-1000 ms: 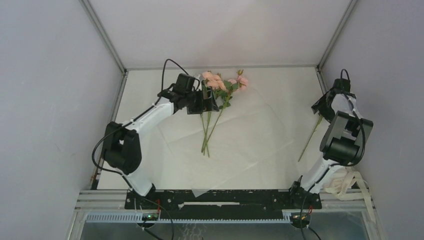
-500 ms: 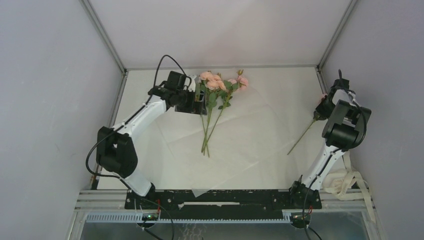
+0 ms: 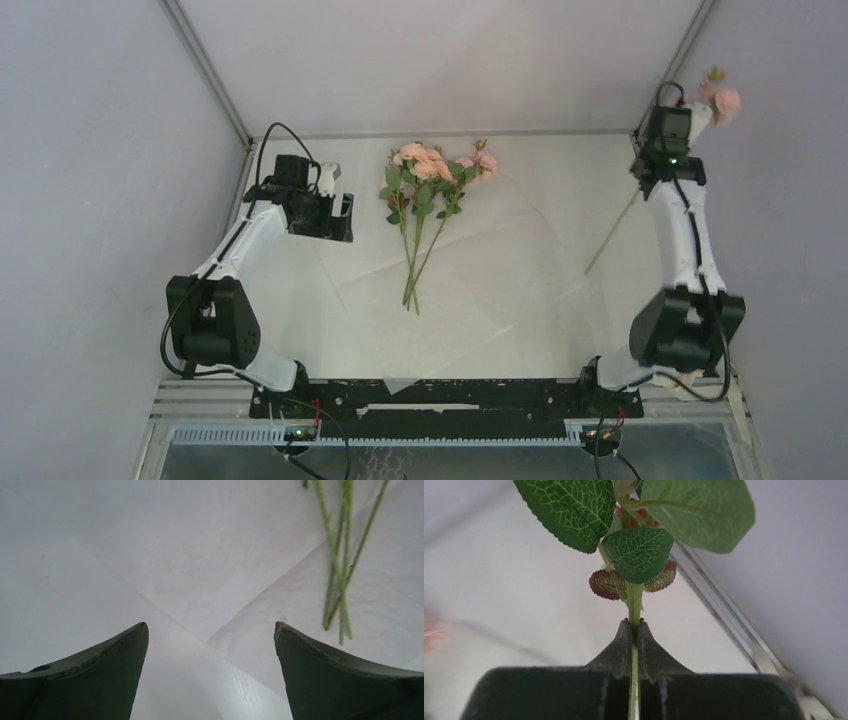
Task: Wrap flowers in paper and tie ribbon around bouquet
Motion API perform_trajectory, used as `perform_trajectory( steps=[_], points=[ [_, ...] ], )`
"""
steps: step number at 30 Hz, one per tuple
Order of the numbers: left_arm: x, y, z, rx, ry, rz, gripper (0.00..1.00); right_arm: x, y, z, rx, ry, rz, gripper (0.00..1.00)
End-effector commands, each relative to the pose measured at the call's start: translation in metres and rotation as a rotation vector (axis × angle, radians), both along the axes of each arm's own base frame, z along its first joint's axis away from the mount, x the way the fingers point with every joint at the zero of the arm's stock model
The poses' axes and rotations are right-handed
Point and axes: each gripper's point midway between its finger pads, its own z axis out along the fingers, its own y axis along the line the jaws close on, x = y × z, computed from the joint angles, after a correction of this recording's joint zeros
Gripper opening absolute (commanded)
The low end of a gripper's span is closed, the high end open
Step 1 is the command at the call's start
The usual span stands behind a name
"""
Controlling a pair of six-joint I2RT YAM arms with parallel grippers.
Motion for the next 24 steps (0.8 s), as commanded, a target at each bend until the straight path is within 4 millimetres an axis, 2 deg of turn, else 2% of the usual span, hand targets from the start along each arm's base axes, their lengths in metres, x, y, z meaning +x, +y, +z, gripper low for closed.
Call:
perform_trajectory(
  steps=[1,4,7,9,11,14,17,19,21,24],
  points=[
    [-0.013,0.027,-0.015,0.084,0.015,-0.017,1.00,0.016,0.110,0.114,-0.145,-0.327,0.236,0.00],
    [-0.015,0.020,-0.022,0.048,0.039,-0.016,1.00,0.025,0.236,0.112,0.095,-0.439,0.569,0.00],
    [-0.014,0.011,-0.024,-0.005,0.052,-0.018,0.99,0.027,0.358,0.080,0.419,-0.418,0.839,0.00],
    [-0.013,0.009,-0.024,-0.015,0.053,-0.010,0.97,0.030,0.417,0.055,0.550,-0.371,0.921,0.00],
    [-0.013,0.008,-0.026,-0.029,0.056,0.001,0.93,0.040,0.455,0.024,0.605,-0.285,0.926,0.00],
    [-0.018,-0.003,-0.028,-0.077,0.070,-0.024,0.80,0.061,0.485,-0.016,0.644,-0.210,0.902,0.00],
    [-0.024,-0.017,-0.033,-0.085,0.084,-0.077,0.64,0.078,0.492,-0.056,0.626,-0.148,0.857,0.00],
    [-0.029,-0.026,-0.037,-0.081,0.096,-0.115,0.55,0.083,0.488,-0.075,0.606,-0.092,0.842,0.18],
    [-0.035,-0.038,-0.043,-0.079,0.117,-0.156,0.49,0.082,0.480,-0.080,0.613,-0.057,0.841,0.39],
    [-0.040,-0.057,-0.054,-0.076,0.153,-0.214,0.40,0.069,0.465,-0.060,0.608,-0.080,0.874,0.62]
  ],
)
